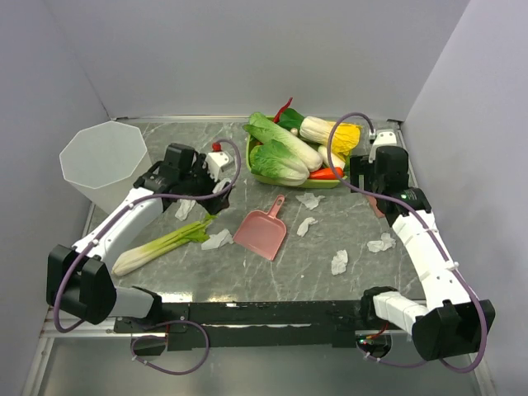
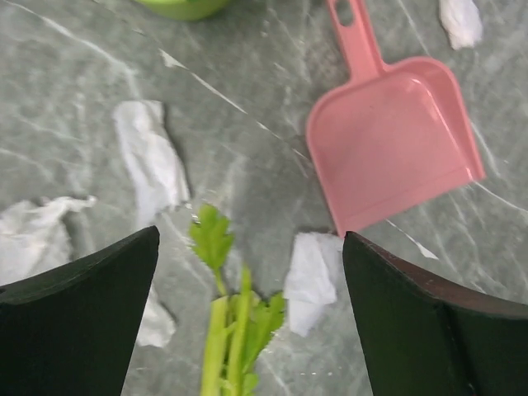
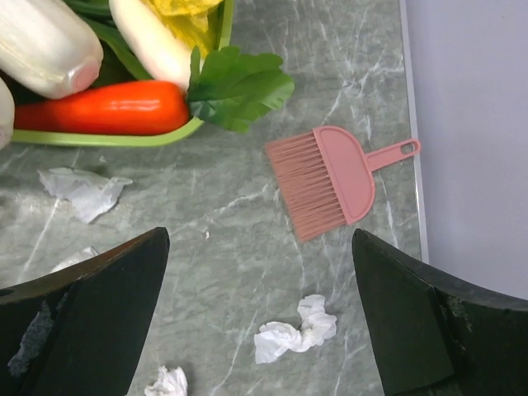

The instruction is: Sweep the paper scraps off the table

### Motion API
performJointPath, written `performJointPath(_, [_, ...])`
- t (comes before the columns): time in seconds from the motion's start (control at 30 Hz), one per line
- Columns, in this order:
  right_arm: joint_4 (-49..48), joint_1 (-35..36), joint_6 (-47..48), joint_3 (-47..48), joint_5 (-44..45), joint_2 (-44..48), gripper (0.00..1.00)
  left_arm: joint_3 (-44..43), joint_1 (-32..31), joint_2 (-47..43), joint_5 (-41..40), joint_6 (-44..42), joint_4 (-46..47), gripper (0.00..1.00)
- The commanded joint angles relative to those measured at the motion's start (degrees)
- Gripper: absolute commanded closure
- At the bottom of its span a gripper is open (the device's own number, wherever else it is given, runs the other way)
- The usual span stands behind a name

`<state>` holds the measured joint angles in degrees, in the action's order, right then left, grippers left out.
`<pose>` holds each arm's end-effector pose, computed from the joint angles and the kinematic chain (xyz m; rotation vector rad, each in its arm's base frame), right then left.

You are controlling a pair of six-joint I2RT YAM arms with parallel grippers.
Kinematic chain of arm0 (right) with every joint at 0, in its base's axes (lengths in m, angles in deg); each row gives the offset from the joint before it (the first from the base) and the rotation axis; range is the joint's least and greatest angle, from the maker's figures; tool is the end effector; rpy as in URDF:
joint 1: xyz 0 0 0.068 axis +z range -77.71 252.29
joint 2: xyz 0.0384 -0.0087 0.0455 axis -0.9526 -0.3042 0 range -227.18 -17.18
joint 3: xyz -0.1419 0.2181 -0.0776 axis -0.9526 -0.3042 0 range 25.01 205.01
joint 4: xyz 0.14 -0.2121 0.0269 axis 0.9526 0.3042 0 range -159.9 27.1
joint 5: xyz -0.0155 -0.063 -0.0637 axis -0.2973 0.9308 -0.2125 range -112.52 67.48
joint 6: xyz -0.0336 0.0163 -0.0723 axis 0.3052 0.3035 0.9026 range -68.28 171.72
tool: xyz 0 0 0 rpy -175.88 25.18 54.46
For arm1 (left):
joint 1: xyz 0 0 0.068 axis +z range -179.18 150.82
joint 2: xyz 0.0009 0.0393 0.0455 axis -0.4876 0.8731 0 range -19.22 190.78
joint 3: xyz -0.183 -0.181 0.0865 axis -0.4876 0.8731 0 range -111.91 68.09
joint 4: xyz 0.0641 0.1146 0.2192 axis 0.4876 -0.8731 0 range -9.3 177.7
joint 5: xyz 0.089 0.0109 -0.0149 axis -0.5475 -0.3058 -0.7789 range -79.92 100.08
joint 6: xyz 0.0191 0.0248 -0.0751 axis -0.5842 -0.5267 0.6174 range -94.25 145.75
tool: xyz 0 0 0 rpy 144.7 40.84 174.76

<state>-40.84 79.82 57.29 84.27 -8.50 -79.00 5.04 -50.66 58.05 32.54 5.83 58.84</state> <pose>0.2584 0.0169 0.3196 -0.0967 2.1114 -0.2391 0.2785 -0.1386 0.2741 0.9935 2.0717 -0.4681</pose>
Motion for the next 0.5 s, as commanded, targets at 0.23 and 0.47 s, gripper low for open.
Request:
performJointPath(0.23, [9.4, 0.9, 25.7, -6.7, -34.4, 3.2, 0.01, 9.8, -0.1, -4.1, 7.2, -0.6, -2.0, 0.03])
performJointPath(0.47, [15.0, 7.9, 37.3, -3.9, -40.6, -3.2, 0.04, 14.8, -0.1, -6.3, 9.4, -16.2, -10.1, 0.05])
